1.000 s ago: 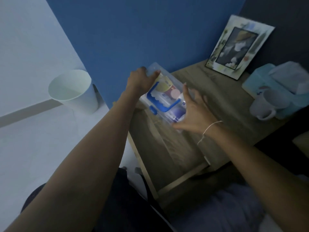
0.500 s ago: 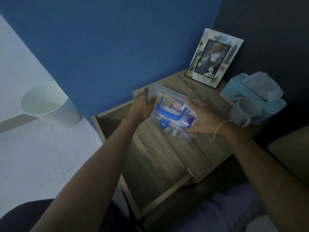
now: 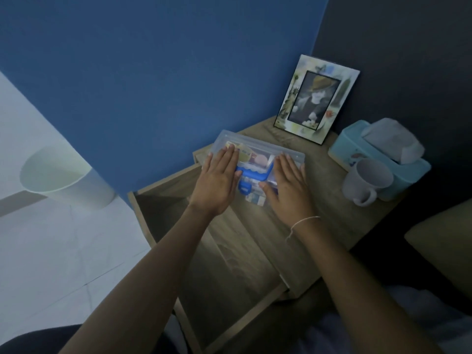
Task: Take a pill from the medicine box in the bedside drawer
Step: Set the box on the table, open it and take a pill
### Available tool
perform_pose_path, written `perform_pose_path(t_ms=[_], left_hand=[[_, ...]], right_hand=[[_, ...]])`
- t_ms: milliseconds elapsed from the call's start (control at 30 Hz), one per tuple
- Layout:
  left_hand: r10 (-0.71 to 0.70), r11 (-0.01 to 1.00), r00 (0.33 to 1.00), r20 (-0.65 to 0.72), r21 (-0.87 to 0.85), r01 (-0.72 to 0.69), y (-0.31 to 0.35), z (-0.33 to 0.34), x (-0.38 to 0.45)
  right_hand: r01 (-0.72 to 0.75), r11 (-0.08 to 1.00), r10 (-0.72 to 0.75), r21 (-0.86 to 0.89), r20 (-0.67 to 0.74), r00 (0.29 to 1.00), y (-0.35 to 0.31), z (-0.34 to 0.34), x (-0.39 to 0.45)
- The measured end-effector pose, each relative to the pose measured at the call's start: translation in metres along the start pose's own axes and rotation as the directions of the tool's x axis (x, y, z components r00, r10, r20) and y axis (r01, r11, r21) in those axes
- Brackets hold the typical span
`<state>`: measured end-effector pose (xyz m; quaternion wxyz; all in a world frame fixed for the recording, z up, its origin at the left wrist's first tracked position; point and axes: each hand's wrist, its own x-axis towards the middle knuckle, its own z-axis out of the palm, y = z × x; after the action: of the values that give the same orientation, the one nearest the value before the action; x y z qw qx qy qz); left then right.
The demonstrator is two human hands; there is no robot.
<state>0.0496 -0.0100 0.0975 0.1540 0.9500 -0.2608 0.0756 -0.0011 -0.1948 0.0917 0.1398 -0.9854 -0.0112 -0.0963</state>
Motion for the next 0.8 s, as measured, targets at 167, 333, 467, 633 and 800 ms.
perform_pose_path(t_ms=[167, 333, 467, 633, 800], left_hand=[[0.002, 1.0, 1.0, 0.01, -0.002, -0.002, -0.009, 0.001, 0.032], [-0.01, 1.0, 1.0, 0.009, 0.008, 0.01, -0.019, 0.006, 0.057], [-0.012, 1.0, 1.0, -0.021, 0.003, 0.012, -0.019, 0.015, 0.065], [-0.011, 1.0, 1.0, -0.01, 0.003, 0.011, -0.024, 0.018, 0.068], [-0.157, 0.971, 0.974, -0.163, -0.207, 0.122, -0.014, 0.02, 0.051]], right_hand=[[0.015, 1.0, -0.015, -0.006, -0.017, 1.0, 0.013, 0.004, 0.037], [0.041, 0.999, -0.041, -0.004, -0.046, 0.998, 0.023, 0.012, 0.067], [0.072, 0.997, -0.071, 0.001, -0.087, 0.994, 0.032, 0.015, 0.076], [0.025, 0.99, -0.001, 0.141, -0.174, 0.985, 0.028, 0.021, 0.074], [-0.115, 0.9, 0.249, 0.42, -0.281, 0.927, 0.01, 0.043, 0.032]])
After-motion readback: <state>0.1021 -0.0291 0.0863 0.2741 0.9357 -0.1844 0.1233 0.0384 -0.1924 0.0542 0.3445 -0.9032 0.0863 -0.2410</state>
